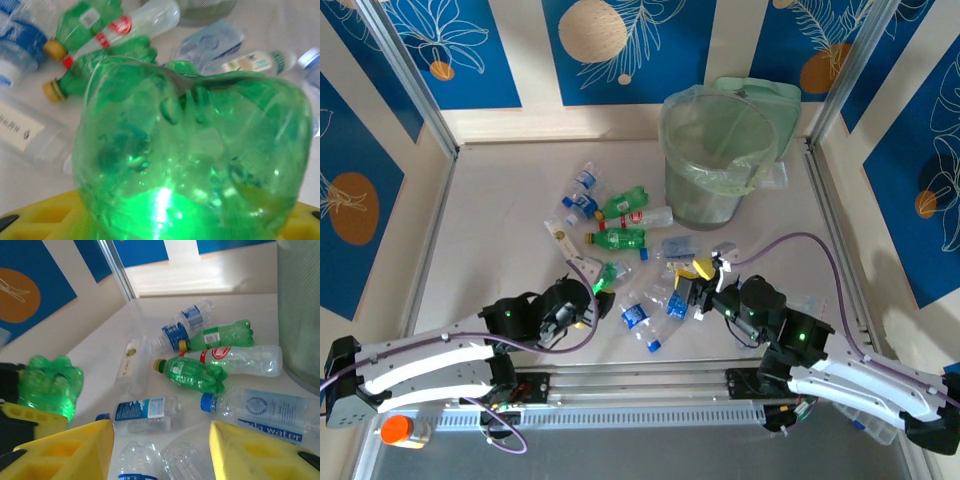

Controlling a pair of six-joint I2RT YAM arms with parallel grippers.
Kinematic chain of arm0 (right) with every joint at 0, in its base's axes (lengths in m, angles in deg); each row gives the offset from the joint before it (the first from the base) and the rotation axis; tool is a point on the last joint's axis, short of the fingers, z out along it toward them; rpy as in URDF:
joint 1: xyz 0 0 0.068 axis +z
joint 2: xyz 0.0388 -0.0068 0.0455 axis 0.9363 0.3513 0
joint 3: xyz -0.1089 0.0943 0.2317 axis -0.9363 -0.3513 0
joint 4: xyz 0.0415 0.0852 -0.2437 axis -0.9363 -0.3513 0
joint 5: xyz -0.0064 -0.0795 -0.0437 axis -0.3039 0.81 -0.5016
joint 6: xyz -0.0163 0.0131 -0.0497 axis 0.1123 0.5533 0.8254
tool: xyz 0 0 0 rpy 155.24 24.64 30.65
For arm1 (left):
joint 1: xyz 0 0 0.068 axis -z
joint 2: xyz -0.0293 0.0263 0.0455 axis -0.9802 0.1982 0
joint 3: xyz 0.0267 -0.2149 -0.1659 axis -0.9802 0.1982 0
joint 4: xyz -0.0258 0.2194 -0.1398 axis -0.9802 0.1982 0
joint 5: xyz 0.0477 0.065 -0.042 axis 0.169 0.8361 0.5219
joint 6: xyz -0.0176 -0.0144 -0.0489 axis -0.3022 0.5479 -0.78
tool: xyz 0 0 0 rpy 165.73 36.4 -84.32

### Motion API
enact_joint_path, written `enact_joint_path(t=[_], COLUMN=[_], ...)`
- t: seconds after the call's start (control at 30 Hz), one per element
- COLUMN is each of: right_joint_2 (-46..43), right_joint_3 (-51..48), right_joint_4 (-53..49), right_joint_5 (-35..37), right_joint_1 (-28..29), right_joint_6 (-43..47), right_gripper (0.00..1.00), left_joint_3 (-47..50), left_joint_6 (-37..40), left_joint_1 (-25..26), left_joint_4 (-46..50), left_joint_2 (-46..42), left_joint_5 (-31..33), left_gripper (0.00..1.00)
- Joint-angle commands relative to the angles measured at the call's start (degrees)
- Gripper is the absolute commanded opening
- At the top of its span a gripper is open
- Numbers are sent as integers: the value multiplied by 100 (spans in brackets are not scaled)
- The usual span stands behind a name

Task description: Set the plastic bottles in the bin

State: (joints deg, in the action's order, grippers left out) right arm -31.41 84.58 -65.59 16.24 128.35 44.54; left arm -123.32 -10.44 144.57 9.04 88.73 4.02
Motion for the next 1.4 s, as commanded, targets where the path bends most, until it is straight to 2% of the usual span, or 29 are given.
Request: enact_joint_path(t=[0.0, 0.07, 0.2, 0.3, 0.43, 0.5, 0.57, 0.73, 0.9, 1.07, 1.17, 1.27, 1.37], right_joint_2=[292, 503, 882, 1117, 1199, 1214, 1214, 1556, 2028, 2357, 2479, 2588, 2638], right_joint_3=[227, 379, 619, 849, 966, 1052, 1055, 1130, 1223, 1275, 1229, 1214, 1200], right_joint_4=[112, 112, 176, 150, 665, 843, 1080, 1527, 1712, 1767, 1932, 2002, 2041], right_joint_5=[-733, -1198, -1937, -2252, -3143, -3379, -3612, -4823, -5497, -5481, -5513, -5477, -5472], right_joint_1=[-325, -565, -851, -877, -1023, -1027, -1052, -1371, -1321, -1015, -961, -952, -927], right_joint_6=[-161, -209, -230, -225, -144, 36, 245, 159, 192, 396, 379, 328, 311], right_gripper=[54, 54, 55, 63, 72, 75, 80, 87, 89, 89, 85, 78, 66], left_joint_3=[71, 131, 325, 264, 608, 691, 854, 1161, 1204, 1183, 1166, 1168, 1175], left_joint_6=[550, 615, 872, 897, 1096, 1136, 1222, 1052, 981, 851, 768, 761, 777], left_joint_1=[-51, -51, -50, -52, -52, -66, -89, -285, -429, -508, -535, -544, -544], left_joint_4=[-1011, -1389, -2192, -2468, -3535, -3671, -3901, -4344, -4372, -4520, -4624, -4644, -4627], left_joint_2=[73, 188, 405, 513, 387, 278, 155, -78, -125, 10, 128, 170, 153], left_joint_5=[-142, -136, -553, -670, -1104, -1146, -1502, -2532, -3007, -3357, -3534, -3537, -3511], left_gripper=[9, 9, 3, 2, 0, 0, 0, 2, 3, 3, 4, 4, 6])
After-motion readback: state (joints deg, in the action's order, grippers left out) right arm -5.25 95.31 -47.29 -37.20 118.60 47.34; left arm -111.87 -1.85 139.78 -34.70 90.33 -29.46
